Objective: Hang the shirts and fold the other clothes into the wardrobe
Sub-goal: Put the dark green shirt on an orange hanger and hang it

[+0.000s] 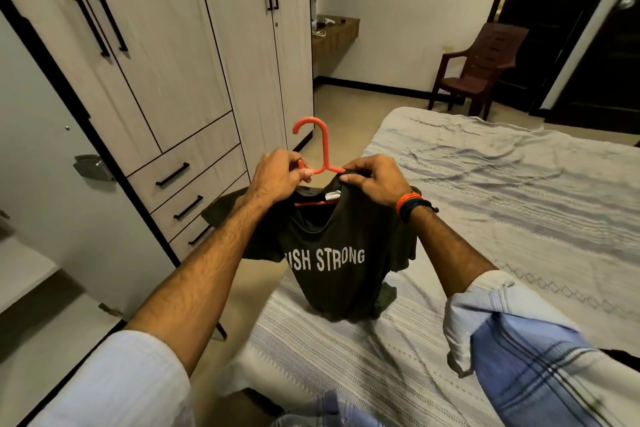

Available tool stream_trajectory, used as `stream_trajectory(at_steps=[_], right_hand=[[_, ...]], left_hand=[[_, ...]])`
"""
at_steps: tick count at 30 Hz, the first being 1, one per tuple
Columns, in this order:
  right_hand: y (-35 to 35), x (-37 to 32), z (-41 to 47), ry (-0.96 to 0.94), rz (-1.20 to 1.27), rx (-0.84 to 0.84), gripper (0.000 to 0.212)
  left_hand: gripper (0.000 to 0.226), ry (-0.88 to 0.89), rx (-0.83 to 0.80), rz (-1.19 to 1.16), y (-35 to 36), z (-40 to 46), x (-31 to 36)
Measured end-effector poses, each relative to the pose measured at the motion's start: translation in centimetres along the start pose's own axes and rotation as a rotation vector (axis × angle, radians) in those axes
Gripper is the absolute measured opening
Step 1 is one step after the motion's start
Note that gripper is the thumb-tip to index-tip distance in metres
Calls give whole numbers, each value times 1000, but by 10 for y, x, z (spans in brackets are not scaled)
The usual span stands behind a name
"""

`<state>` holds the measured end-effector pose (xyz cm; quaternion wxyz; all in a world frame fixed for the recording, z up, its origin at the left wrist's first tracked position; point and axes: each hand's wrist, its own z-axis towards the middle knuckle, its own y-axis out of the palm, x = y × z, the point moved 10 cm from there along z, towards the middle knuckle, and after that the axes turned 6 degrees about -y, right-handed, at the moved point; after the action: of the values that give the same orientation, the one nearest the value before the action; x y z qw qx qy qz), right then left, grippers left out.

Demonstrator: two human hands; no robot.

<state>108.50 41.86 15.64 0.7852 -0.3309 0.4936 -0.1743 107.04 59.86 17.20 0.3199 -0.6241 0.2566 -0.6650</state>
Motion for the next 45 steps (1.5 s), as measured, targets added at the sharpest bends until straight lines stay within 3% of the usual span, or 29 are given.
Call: stream_trajectory(at_steps=[3, 4, 7, 11, 18, 23, 28, 36, 38, 41, 45], right_hand=[[-23, -5, 14, -18, -11, 81, 18], [-74, -33, 33, -65, -69, 177, 16], [-97, -34, 36, -44, -92, 237, 12], [-105, -22, 29, 0, -88, 269, 17], [-152, -22, 7, -3, -86, 381, 15], [-169, -15, -15, 17, -117, 429, 17], [-181, -10, -32, 28, -147, 445, 16], [-169, -3, -44, 73, -230, 383, 14], [-163, -3, -44, 80, -243, 367, 15], [-160, -4, -43, 87, -221, 375, 15], [-159, 2, -44, 118, -180, 379, 14]], left_hand=[[25, 67, 44, -40, -19, 10, 17], [32, 145, 112, -39, -56, 22, 61], [45, 160, 177, -45, -72, 28, 61], [33, 105, 202, -14, -73, 25, 42], [27, 104, 330, -149, -82, 23, 77], [22, 13, 274, -141, -73, 27, 86], [22, -101, 116, -233, -60, 37, 93], [23, -11, 134, 31, -50, 28, 124], [37, 17, 175, 4, -47, 27, 129], [65, 20, 47, -200, -31, 30, 130], [21, 77, 86, -121, -37, 34, 118]])
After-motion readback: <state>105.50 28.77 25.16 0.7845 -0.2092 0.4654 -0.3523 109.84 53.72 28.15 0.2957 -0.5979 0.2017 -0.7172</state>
